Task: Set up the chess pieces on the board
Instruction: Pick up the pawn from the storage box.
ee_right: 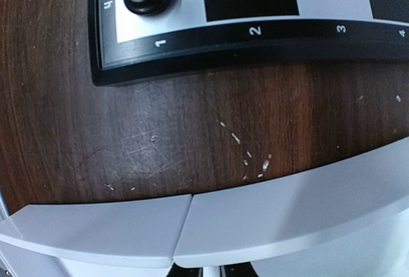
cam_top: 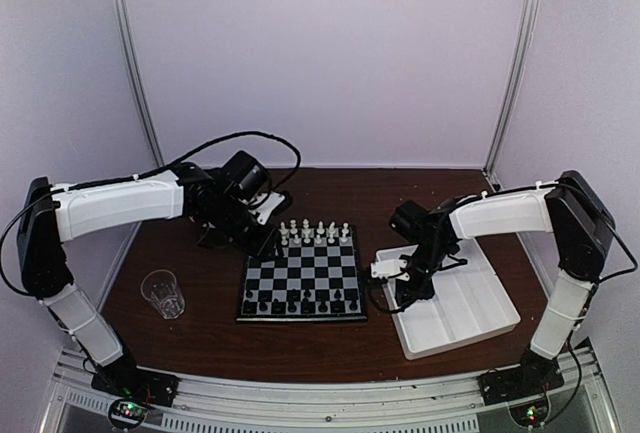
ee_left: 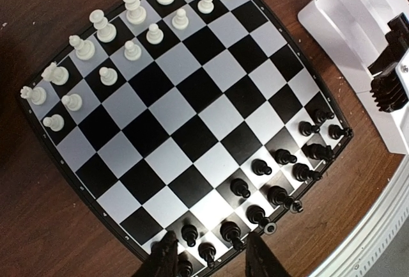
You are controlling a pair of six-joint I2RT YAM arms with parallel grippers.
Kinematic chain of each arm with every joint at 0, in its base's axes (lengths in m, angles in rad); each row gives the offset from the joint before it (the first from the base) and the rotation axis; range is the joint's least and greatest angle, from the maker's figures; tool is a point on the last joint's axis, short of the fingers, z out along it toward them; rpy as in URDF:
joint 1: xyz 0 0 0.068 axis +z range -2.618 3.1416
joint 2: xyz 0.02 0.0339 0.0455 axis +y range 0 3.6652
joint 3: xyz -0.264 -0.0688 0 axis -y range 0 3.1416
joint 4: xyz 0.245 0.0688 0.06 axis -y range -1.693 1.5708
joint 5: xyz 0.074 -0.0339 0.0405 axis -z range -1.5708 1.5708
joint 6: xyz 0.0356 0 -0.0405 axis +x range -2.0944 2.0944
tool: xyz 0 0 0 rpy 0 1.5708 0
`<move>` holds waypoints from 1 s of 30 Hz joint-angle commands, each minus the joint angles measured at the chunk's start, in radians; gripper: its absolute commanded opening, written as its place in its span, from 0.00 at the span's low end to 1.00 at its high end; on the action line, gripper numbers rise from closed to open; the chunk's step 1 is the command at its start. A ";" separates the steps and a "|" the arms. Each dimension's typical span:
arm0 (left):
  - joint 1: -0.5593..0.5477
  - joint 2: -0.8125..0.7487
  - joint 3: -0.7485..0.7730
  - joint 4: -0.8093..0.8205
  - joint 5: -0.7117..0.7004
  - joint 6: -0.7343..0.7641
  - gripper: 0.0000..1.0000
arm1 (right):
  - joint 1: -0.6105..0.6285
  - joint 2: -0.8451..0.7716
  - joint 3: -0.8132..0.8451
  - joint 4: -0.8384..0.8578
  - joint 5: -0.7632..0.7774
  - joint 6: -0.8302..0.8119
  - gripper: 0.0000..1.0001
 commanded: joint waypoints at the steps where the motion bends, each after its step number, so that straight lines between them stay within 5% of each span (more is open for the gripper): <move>1: 0.004 -0.057 -0.026 0.102 0.053 -0.026 0.37 | -0.003 0.006 -0.027 -0.050 -0.019 -0.011 0.09; 12: -0.046 -0.042 -0.086 0.407 0.181 -0.128 0.39 | -0.054 -0.197 0.000 -0.204 0.015 0.000 0.09; 19: -0.102 0.117 -0.039 0.678 0.312 -0.322 0.55 | -0.051 -0.236 0.096 -0.255 -0.033 0.057 0.10; 30: -0.141 0.368 0.063 1.022 0.533 -0.692 0.56 | -0.003 -0.242 0.185 -0.247 -0.036 0.085 0.11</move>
